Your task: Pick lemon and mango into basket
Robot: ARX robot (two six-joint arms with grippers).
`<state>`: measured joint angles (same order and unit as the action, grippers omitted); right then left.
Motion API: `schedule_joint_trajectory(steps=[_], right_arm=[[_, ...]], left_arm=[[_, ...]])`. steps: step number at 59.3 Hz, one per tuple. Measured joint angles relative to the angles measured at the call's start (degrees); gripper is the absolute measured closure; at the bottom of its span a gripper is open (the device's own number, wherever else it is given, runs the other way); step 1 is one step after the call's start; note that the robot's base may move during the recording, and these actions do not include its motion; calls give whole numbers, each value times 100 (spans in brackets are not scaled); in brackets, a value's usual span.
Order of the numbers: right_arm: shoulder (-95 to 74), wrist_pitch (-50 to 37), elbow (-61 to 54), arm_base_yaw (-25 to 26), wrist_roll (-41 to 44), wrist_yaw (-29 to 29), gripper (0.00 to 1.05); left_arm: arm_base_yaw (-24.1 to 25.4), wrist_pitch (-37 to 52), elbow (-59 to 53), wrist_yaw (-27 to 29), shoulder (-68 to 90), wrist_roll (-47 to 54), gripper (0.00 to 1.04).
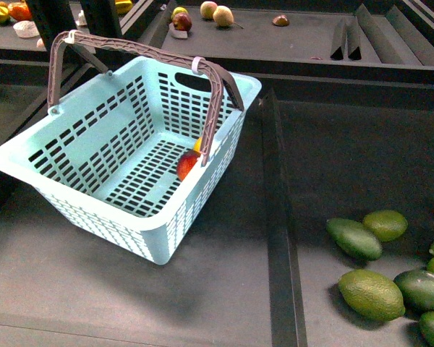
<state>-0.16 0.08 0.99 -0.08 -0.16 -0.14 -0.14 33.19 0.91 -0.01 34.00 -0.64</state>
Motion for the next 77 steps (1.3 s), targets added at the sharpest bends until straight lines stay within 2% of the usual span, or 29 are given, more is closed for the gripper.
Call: schedule_joint_trajectory(steps=[17, 46, 49, 51, 77], right_arm=[[0, 0, 0, 0, -2, 0, 9], [0, 0, 0, 0, -2, 0, 9], [0, 0, 0, 0, -2, -2, 9], [0, 0, 0, 0, -2, 0, 9], [0, 0, 0, 0, 0, 0, 9]], left_arm=[[0, -1283, -2, 0, -1366, 0, 101], [-2, -2334, -2, 0, -2415, 0, 101], [0, -3071, -2, 0, -2959, 0, 101], [0, -3250, -2, 2, -3206, 0, 101], [0, -3311, -2, 2, -3364, -2, 101]])
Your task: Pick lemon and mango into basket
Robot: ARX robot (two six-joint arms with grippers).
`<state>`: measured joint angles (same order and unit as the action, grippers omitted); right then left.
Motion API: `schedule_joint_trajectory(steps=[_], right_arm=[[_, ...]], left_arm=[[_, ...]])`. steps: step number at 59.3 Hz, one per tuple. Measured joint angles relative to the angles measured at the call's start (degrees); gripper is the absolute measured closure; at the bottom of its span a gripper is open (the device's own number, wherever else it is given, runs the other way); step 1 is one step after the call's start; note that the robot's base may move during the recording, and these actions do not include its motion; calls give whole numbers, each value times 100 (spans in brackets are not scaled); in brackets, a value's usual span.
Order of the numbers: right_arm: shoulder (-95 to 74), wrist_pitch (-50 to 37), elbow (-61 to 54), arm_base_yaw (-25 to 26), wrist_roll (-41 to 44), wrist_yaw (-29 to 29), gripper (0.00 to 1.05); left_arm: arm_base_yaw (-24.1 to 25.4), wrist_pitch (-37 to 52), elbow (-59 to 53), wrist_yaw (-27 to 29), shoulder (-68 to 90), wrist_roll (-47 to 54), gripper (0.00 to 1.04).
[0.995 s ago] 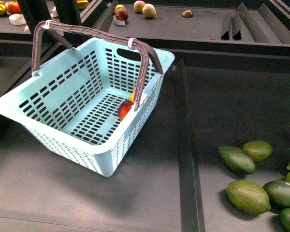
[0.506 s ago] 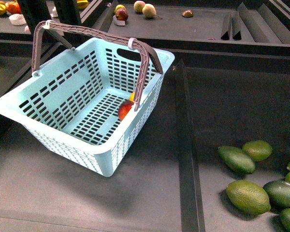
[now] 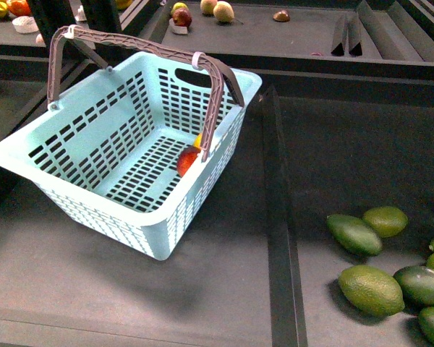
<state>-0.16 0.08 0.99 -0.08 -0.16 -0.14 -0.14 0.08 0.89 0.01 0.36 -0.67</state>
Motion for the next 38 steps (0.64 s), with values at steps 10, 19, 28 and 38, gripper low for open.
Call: schedule_joint_trajectory(steps=[10, 19, 28, 38], right_arm=[[0, 0, 0, 0, -2, 0, 9], [0, 0, 0, 0, 0, 0, 9], [0, 0, 0, 0, -2, 0, 9], [0, 0, 0, 0, 0, 0, 9]], left_arm=[[0, 0, 0, 0, 0, 2, 68], [0, 0, 0, -2, 0, 2, 36], [0, 0, 0, 0, 0, 9, 5], [0, 0, 0, -2, 0, 11, 7]])
